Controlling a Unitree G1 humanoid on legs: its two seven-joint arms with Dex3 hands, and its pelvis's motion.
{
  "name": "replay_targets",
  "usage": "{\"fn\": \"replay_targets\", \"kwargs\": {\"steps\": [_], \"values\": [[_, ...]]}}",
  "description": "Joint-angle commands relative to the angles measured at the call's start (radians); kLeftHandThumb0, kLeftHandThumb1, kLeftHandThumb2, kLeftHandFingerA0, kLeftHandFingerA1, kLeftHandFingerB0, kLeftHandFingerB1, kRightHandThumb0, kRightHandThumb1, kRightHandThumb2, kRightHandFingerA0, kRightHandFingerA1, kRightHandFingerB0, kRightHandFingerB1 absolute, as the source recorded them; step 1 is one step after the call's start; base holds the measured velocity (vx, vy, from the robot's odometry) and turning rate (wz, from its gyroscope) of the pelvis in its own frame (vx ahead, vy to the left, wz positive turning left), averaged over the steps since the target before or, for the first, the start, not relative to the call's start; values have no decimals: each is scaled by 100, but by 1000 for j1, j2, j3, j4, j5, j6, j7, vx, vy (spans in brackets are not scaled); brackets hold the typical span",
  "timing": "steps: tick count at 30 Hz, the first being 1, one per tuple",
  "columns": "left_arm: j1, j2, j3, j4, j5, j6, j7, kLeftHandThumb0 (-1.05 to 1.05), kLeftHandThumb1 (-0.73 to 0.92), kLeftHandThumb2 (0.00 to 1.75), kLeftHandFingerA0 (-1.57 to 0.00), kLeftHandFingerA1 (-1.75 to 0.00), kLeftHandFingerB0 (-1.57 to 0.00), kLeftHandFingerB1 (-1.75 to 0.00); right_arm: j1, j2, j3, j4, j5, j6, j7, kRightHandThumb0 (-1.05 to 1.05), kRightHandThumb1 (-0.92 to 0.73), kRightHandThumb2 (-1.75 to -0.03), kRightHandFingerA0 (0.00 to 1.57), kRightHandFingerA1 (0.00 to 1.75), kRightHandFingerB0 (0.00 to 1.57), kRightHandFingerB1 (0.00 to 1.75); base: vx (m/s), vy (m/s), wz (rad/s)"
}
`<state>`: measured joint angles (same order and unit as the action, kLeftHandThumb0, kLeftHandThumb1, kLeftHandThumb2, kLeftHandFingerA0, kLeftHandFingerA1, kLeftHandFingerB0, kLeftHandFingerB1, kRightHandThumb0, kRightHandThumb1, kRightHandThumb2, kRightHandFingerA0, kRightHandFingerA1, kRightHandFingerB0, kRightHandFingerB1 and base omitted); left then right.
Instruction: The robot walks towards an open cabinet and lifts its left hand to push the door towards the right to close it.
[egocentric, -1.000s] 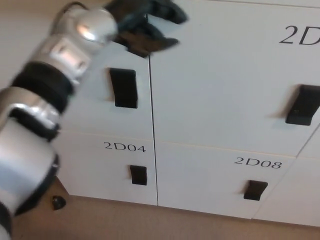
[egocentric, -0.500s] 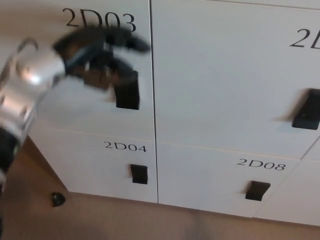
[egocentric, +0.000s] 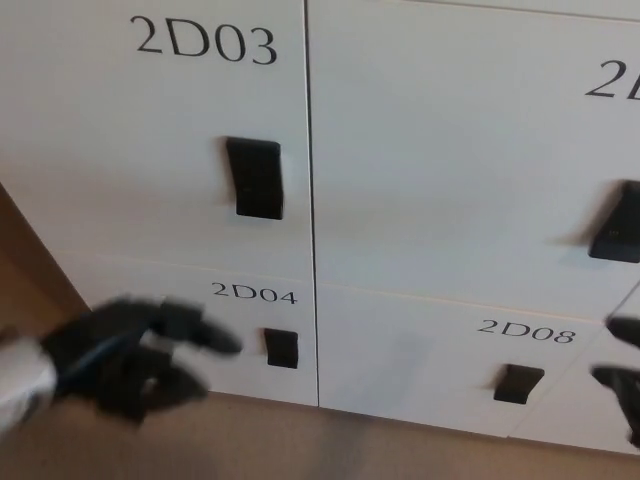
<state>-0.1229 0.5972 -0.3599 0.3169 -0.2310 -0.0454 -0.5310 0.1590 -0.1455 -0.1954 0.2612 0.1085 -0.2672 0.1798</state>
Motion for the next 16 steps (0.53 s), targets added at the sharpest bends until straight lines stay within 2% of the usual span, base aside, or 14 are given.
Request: {"fn": "replay_targets", "kwargs": {"steps": [1, 2, 7, 13, 16], "values": [[382, -60, 365, 26, -219, -12, 101, -39, 51, 90, -65, -63, -48, -56, -200, -22, 97, 51, -116, 354, -69, -2, -80, -63, 67, 61, 50, 56, 12, 0, 6], [310, -82, 374, 95, -192, -4, 157, -42, 62, 59, -68, -44, -56, -41, -213, -22, 91, 88, -110, 341, -71, -2, -82, -64, 66, 60, 48, 55, 0, 0, 0], [140, -149, 438, 263, -146, 35, 257, -41, 63, 59, -67, -43, -56, -40, -235, -16, 83, 168, -96, 310, -83, -3, -82, -64, 67, 60, 49, 55, 1, 0, 2], [0, -194, 442, 508, -15, -70, 374, -32, 67, 59, -61, -45, -55, -43, -283, -61, 106, 241, -167, 285, -129, -1, -77, -62, 68, 59, 51, 55, 0, 0, 0], [28, -193, 443, 516, 4, -113, 347, -35, 65, 59, -62, -43, -55, -42, -294, -54, 67, 221, -111, 311, -121, -5, -76, -62, 67, 61, 50, 56, 0, 0, 0]]}}
